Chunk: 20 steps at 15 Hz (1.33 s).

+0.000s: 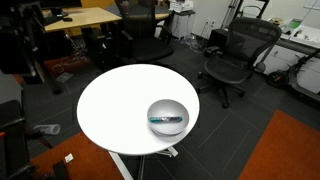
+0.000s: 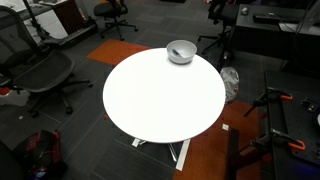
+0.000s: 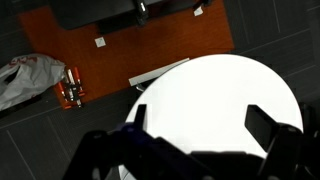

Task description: Pick the marker from the bowl and put it on the table

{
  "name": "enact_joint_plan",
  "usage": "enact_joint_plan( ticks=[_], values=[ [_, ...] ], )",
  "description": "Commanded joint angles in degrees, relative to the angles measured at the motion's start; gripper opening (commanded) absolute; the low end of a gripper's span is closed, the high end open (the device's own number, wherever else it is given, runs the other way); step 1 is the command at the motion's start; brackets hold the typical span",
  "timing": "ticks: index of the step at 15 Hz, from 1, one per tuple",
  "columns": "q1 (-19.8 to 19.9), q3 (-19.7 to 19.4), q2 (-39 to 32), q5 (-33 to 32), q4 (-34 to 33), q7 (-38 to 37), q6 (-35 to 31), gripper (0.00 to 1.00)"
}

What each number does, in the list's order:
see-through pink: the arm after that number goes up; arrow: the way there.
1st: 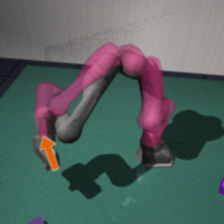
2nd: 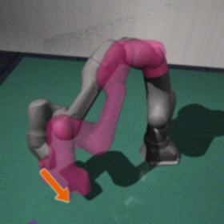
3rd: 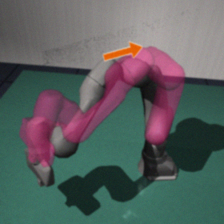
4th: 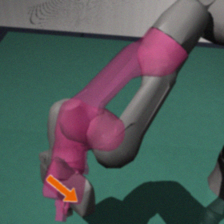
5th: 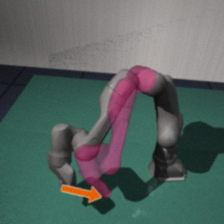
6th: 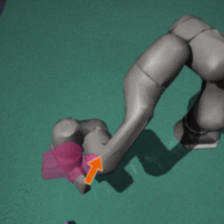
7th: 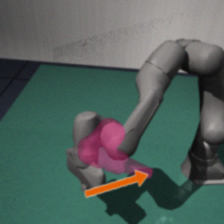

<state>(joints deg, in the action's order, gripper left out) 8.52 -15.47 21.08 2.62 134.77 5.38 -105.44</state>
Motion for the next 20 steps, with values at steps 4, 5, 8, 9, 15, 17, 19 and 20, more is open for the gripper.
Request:
enact_joint_plan(
  ticks=[4, 5, 8, 9, 15, 17, 19, 20],
  values=[
    [0.56, 2.63, -12.64, -0.21, -7.42, -2.24, -11.69, 1.00],
    [0.65, 2.66, -14.86, -0.10, -8.74, -2.60, -13.53, 1.00],
    [0.74, 2.71, -22.36, 0.32, -12.63, -3.15, -19.12, 1.00],
    [0.77, 2.84, -24.45, 0.12, -13.58, -3.61, -20.91, 1.00],
    [1.07, 3.43, -36.34, 0.46, -19.96, -7.26, -28.52, 1.00],
    [1.58, 3.66, -40.01, 1.52, -22.66, -7.47, -30.42, 1.00],
    [2.18, 4.08, -43.30, 2.80, -25.54, -7.85, -30.85, 1.00],
    [2.57, 4.44, -44.71, 3.59, -26.87, -7.75, -30.75, 1.00]
  ],
)
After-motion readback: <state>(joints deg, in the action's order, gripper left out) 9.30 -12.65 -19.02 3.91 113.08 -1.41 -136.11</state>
